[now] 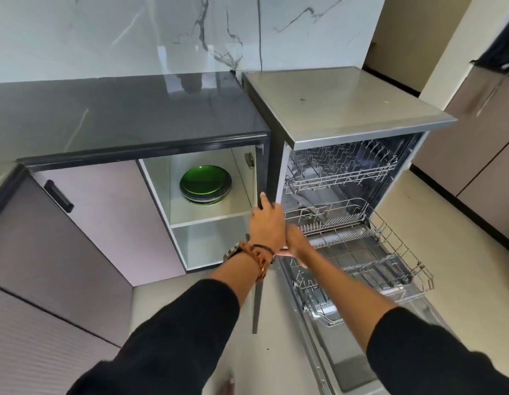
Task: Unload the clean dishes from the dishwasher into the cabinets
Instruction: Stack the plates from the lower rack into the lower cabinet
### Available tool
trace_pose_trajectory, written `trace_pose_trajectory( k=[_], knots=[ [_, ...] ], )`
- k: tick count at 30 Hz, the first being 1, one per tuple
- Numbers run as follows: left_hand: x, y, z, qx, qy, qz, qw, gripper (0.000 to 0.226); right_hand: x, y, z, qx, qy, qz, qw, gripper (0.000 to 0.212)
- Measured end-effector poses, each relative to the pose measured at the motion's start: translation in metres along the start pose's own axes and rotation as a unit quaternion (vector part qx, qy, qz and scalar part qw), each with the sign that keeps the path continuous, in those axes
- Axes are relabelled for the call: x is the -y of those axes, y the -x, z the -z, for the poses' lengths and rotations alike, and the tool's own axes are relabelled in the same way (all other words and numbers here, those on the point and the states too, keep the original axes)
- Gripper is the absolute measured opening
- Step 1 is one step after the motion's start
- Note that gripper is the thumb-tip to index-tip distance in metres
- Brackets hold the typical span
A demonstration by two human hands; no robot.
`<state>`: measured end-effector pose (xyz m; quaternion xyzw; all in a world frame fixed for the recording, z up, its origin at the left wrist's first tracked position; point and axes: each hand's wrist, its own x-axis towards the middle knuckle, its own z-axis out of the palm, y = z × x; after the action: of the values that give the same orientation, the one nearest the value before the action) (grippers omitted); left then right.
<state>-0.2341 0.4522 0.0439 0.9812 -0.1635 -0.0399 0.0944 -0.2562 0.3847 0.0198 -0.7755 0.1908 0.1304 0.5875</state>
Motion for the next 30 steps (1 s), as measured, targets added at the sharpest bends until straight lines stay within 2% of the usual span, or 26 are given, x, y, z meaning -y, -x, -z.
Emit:
trace_pose_trajectory(
  k=[3,4,6,8,10,14,21,23,30],
  knots=[
    [0.052,0.010,-0.011,-0.017,-0.184,-0.021,0.983,0.052,-0.005,0.007,-0.045,-0.006,0.062,0.072,0.995,0.026],
    [0.071,0.011,-0.013,-0.030,-0.268,-0.041,0.962,0.055,-0.005,0.003,-0.062,0.003,0.086,0.103,0.991,0.022],
    [0.111,0.011,-0.017,-0.039,-0.405,-0.085,0.910,0.060,0.000,-0.014,-0.094,0.028,0.135,0.149,0.979,0.029],
    [0.150,0.004,-0.014,-0.022,-0.455,-0.100,0.885,0.063,0.014,-0.035,-0.122,0.064,0.186,0.171,0.965,0.034],
    [0.185,-0.009,-0.005,0.005,-0.506,-0.100,0.856,0.066,0.030,-0.059,-0.148,0.084,0.236,0.190,0.949,0.029],
    [0.225,-0.034,-0.002,0.021,-0.641,-0.107,0.760,0.074,0.050,-0.103,-0.183,0.086,0.314,0.203,0.923,0.024],
    [0.272,-0.074,-0.008,-0.025,-0.746,-0.083,0.660,0.085,0.073,-0.161,-0.223,0.069,0.295,0.215,0.929,0.022],
    [0.285,-0.086,-0.006,-0.025,-0.755,-0.085,0.650,0.086,0.081,-0.173,-0.232,0.055,0.285,0.213,0.933,0.023],
    [0.315,-0.128,-0.003,-0.028,-0.738,-0.063,0.671,0.085,0.107,-0.212,-0.254,0.048,0.256,0.174,0.950,0.029]
  ],
)
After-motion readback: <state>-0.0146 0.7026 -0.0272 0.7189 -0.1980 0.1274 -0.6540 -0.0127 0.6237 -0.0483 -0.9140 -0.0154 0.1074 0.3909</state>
